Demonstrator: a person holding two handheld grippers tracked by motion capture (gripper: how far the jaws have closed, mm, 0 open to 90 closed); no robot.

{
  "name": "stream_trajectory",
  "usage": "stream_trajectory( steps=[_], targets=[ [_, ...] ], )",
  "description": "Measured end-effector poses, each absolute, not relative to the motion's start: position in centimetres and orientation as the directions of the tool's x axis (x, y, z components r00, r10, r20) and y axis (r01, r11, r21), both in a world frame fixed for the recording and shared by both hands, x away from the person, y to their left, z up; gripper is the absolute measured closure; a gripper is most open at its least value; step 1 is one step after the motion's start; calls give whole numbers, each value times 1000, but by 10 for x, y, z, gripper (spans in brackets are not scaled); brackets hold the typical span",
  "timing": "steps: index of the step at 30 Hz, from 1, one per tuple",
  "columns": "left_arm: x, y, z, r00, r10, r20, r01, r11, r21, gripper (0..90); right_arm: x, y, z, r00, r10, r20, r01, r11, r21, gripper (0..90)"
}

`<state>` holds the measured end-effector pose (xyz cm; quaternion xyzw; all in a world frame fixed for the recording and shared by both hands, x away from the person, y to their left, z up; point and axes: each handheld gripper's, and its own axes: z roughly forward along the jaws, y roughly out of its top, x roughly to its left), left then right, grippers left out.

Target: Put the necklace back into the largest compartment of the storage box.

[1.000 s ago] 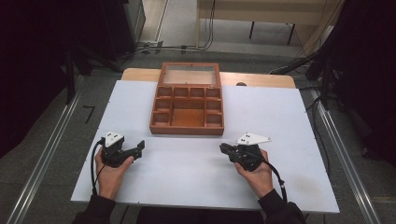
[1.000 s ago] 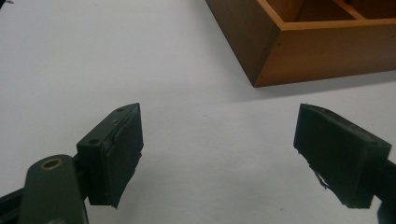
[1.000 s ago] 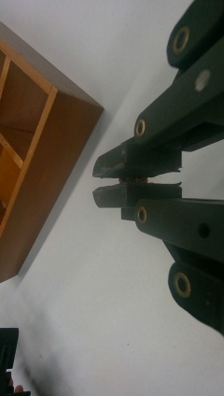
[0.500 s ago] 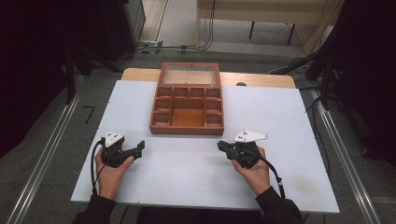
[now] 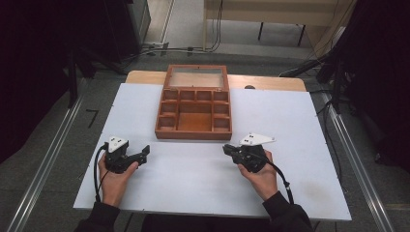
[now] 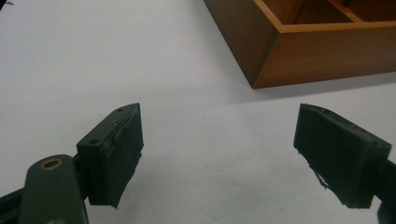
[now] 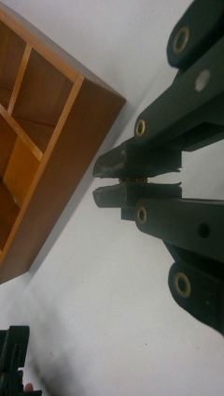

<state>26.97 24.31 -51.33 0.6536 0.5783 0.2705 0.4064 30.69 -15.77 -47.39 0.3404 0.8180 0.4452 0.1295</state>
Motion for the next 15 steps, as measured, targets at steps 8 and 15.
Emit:
stream_trajectory(
  steps=[8, 15],
  targets=[
    [270, 243, -513, 186, 976, -116, 538, -2, 843, 163, 311, -151, -473, -739, 668, 86, 435, 376, 818, 825],
    [270, 243, -513, 184, 976, -116, 539, -1, 842, 164, 313, -147, -472, -741, 666, 88, 433, 374, 820, 825]
  ],
)
